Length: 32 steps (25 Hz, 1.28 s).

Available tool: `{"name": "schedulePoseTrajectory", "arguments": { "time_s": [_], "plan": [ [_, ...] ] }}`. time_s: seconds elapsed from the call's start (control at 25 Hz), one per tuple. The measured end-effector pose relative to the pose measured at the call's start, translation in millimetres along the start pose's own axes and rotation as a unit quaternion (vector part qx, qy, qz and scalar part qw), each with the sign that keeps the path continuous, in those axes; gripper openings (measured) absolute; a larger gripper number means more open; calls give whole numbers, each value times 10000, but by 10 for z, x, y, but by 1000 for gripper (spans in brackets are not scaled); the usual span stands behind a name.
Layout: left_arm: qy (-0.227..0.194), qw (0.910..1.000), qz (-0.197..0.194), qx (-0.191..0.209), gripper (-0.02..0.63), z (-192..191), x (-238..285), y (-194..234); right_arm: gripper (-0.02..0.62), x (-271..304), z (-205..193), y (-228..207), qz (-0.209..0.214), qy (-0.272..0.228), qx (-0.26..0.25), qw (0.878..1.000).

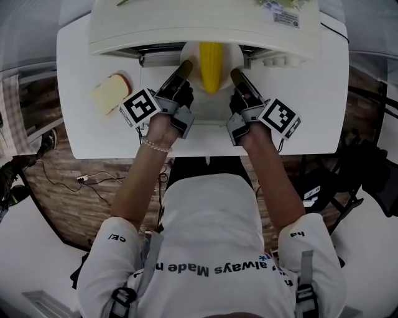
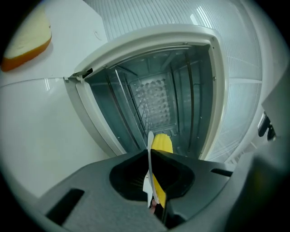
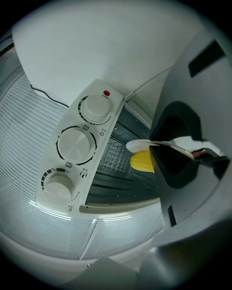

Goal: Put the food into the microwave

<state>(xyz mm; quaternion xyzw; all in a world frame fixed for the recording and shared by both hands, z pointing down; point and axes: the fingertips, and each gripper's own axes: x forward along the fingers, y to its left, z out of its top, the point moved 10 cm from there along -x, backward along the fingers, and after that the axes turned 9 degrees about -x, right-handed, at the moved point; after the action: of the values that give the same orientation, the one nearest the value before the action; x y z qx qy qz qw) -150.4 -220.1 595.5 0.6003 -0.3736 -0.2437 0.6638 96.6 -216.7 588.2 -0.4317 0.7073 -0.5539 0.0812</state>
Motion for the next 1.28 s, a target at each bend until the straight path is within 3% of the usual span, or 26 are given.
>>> {"name": "schedulePoseTrajectory", "arguments": {
  "time_s": [0.28, 0.52, 0.64, 0.76, 1.0, 1.12, 1.28],
  "plan": [
    [2, 10000, 4, 6, 20, 72, 55, 53, 31, 87, -7, -23, -102, -50, 176, 9998],
    [11, 9996, 113, 277, 20, 105, 70, 49, 28, 127, -15, -34, -117, -212, 615, 9978],
    [-35, 9998, -152, 143, 67, 94, 96, 13, 26, 184, -1, -35, -129, -311, 857, 9957],
    [-66, 9997, -109, 194, 84, 67, 51, 34, 25, 243, 10, -31, -125, -385, 975, 9944],
    [-127, 9981, -378, -464, 84, -165, -3, 82, 25, 324, 40, -5, -89, -432, 1013, 9939],
    [-237, 9974, -336, -588, 26, -190, -7, 110, 25, 343, 60, -6, -73, -408, 983, 9943],
    [-317, 9962, -311, -754, 18, -135, 10, 127, 26, 404, 59, -2, 69, -417, 930, 9948]
  ]
}}
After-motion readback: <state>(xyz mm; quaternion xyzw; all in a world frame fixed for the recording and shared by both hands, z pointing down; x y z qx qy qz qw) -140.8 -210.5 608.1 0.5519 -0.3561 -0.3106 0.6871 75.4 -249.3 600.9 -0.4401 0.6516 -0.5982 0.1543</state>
